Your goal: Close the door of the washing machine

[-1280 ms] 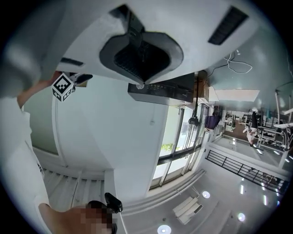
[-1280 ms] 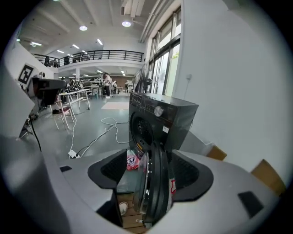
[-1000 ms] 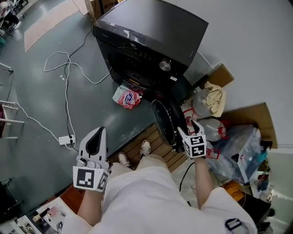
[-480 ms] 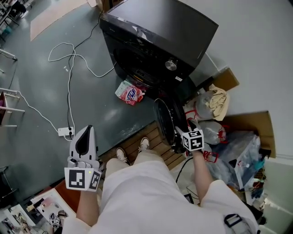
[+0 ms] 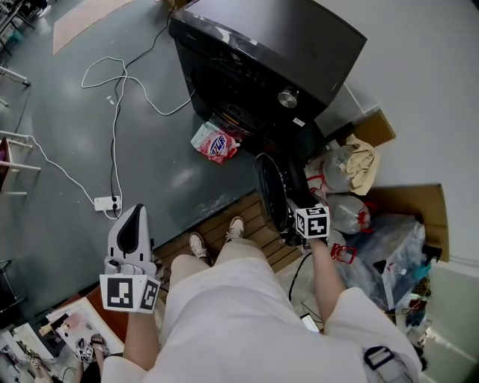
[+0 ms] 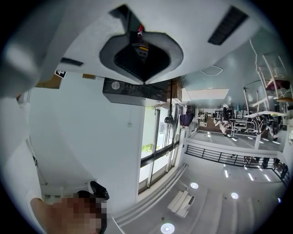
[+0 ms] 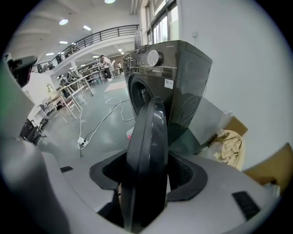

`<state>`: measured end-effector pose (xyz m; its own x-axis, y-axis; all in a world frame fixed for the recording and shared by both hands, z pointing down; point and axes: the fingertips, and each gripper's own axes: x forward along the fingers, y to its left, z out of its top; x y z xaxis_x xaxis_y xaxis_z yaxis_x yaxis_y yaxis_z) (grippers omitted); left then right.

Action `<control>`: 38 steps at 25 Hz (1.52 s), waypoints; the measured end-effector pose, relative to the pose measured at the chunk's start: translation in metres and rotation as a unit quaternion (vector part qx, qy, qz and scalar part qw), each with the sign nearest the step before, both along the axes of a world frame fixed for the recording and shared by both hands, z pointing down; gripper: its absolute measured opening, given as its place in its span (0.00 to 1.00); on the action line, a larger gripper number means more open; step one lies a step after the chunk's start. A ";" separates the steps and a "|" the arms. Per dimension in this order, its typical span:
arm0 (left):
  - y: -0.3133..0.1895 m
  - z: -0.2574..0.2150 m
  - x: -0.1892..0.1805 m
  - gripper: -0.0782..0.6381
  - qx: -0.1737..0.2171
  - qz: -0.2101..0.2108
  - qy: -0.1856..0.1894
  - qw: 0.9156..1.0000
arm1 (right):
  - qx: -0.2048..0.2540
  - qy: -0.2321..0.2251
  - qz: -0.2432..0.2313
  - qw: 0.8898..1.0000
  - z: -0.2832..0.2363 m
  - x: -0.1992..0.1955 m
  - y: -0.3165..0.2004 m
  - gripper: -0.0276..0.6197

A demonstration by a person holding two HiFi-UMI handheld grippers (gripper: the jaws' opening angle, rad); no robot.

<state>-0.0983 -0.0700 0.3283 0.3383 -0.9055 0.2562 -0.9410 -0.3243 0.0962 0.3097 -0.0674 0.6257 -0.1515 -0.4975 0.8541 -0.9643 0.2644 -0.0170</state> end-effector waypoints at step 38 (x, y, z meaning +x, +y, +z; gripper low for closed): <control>0.018 0.015 -0.033 0.12 -0.014 -0.002 0.016 1.000 | 0.042 0.023 0.035 0.998 -0.013 -0.084 0.006 0.47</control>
